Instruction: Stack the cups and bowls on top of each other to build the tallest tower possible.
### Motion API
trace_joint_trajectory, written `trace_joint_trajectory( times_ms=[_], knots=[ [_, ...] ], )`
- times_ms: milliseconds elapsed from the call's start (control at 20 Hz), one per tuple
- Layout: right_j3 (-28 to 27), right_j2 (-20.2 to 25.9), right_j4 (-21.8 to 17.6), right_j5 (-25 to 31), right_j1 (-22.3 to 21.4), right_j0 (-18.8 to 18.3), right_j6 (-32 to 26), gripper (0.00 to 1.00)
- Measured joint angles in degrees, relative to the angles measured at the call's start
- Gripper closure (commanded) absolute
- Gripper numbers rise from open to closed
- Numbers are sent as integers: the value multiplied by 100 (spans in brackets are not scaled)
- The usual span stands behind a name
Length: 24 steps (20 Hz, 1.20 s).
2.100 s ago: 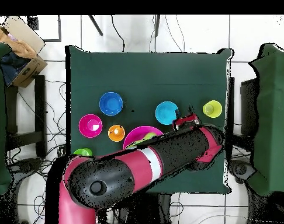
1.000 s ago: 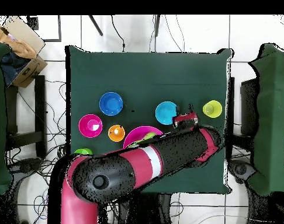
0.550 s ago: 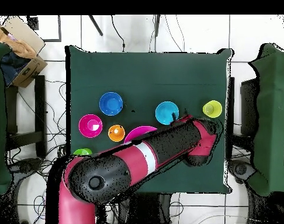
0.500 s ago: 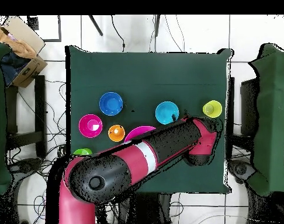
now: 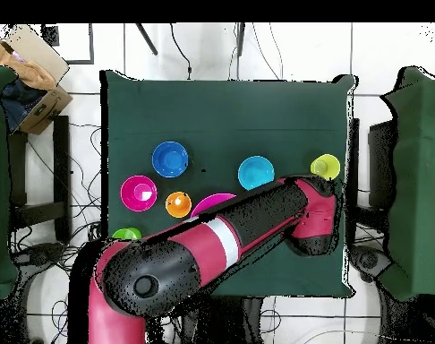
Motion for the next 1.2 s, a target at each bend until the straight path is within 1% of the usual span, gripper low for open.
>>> trace_joint_trajectory(
  times_ms=[100, 800, 950, 1200],
  knots=[
    [0, 1, 126, 69, 0, -2, 0, 0],
    [2, 1, 326, 93, 0, 1, 0, 0],
    [2, 0, 325, 124, 11, 17, 0, 0],
    [-6, -54, 48, 373, 182, 192, 0, 0]
  ],
)
